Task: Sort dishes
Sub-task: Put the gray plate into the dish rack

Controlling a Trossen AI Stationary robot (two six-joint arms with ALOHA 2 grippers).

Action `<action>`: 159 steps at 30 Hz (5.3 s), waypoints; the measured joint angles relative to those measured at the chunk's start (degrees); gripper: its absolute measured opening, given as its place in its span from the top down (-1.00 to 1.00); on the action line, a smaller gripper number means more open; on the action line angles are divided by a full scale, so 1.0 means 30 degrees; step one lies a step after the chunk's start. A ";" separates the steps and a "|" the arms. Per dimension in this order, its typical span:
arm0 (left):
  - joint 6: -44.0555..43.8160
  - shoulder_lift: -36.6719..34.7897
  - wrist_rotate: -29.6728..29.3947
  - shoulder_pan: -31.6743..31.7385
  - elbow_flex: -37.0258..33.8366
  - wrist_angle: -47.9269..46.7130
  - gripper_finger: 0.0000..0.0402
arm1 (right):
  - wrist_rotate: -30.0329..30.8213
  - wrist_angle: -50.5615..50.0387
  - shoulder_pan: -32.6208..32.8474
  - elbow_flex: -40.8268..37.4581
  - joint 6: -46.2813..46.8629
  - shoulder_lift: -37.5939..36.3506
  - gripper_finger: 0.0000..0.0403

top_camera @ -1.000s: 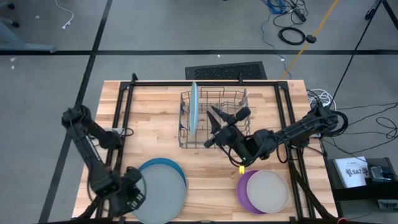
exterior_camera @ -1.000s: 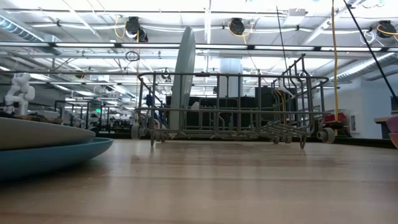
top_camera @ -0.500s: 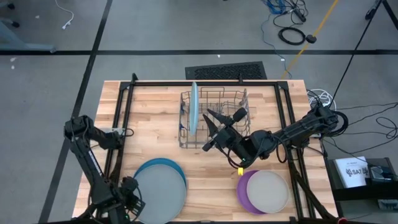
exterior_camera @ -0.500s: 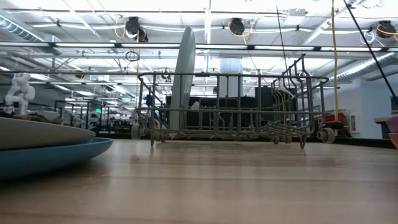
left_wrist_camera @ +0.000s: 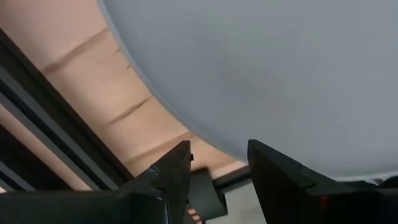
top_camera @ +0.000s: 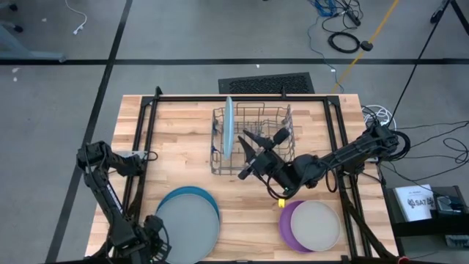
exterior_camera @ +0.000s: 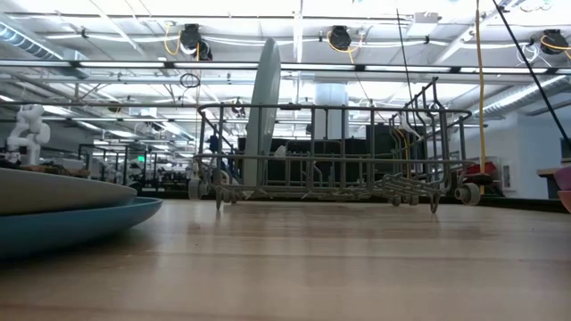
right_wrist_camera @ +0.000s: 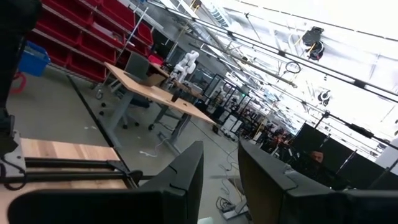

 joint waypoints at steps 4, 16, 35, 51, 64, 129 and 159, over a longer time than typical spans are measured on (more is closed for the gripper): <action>-0.0065 -0.0002 0.0182 -0.0024 -0.0001 0.0351 0.20 | 0.0003 -0.0413 -0.0007 0.0007 0.0204 0.0000 0.53; 0.0204 -0.0024 -0.1045 -0.0013 -0.0002 0.0580 0.20 | 0.0003 -0.0522 -0.0007 0.0007 0.0483 0.0007 0.53; 1.5884 0.0251 -1.0662 0.0115 0.2603 0.5130 0.20 | 0.0013 -0.0530 -0.0256 0.0007 0.0041 0.0007 0.53; 1.9609 0.3408 -0.6707 0.1831 0.2592 0.7294 0.20 | 0.0117 -0.0522 -0.0374 0.0007 0.0036 0.0007 0.53; 1.9737 0.3482 -0.6092 0.1959 0.2781 0.6752 0.20 | 0.0112 -0.0524 -0.0517 0.0007 0.0048 0.0000 0.53; 1.9849 0.5105 -0.3521 0.2701 0.2891 0.4724 0.93 | 0.0094 -0.0526 -0.0730 0.0007 0.0194 -0.0007 0.53; 2.1288 0.4348 -0.7874 0.4309 0.4960 -0.0224 0.70 | 0.0109 -0.0537 -0.0714 0.0007 0.0391 -0.0007 0.53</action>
